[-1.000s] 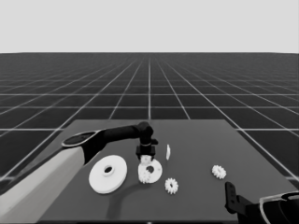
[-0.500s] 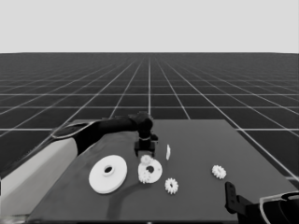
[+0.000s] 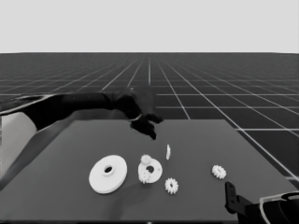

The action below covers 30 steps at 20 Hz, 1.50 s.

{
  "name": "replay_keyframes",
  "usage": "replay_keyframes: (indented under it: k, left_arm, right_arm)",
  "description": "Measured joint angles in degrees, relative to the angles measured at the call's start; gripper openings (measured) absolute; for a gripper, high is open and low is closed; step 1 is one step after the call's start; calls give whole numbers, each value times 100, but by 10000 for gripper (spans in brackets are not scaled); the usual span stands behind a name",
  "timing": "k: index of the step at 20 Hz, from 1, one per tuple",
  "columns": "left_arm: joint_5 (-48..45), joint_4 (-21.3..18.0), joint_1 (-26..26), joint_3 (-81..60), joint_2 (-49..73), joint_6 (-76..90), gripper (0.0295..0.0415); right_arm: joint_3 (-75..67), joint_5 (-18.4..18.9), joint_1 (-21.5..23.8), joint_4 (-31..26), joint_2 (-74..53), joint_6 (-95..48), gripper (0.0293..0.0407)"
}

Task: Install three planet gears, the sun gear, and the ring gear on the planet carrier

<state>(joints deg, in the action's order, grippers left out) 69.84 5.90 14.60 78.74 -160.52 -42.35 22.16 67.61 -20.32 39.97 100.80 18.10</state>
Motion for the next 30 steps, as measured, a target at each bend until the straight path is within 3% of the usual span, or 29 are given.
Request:
replay_keyframes:
  k: [1,3,5,9,10,11,13,15,19,20,21,22,24,29,30]
  left_arm:
    - [-1285,487,199,-2261,2284,2529,415]
    - [-2474,945,390,-4358,4784,4959,392]
    - [-2889,1103,458,-5097,5592,5800,386]
    - [-3082,1177,494,-5436,5951,6191,385]
    - [-3093,1181,497,-5455,5971,6213,385]
    - [-3099,1184,498,-5466,5982,6226,385]
    - [-3105,1186,499,-5475,5992,6238,385]
    - [-3107,1187,500,-5479,5995,6242,385]
    - [-3108,1187,500,-5480,5997,6244,385]
    - [-3108,1187,500,-5480,5997,6244,385]
    - [-3108,1187,500,-5480,5997,6244,385]
    - [-3108,1187,500,-5480,5997,6244,385]
    - [-3108,1187,500,-5480,5997,6245,385]
    - [-3108,1187,500,-5481,5997,6245,385]
    - [-3108,1187,500,-5481,5997,6245,385]
  right_arm:
    - [0,0,0,0,0,0,385]
    - [0,0,0,0,0,0,385]
    - [0,0,0,0,0,0,385]
    - [0,0,0,0,0,0,385]
    - [1130,456,2089,-2747,84,1310,396]
    - [2511,1184,3048,-3771,634,1982,393]
    - [4235,1971,3310,-4075,1469,2532,387]
    - [4971,2247,3330,-4108,1836,2659,385]
    - [5360,2375,3327,-4111,2035,2699,385]
    - [5334,1639,2443,-3358,2025,2705,385]
    - [5561,1195,1708,-2913,2150,2675,385]
    - [5838,932,1315,-2687,2304,2619,385]
    - [6188,682,994,-2517,2498,2533,385]
    - [6386,557,861,-2449,2603,2480,385]
    - [6393,553,857,-2447,2606,2479,349]
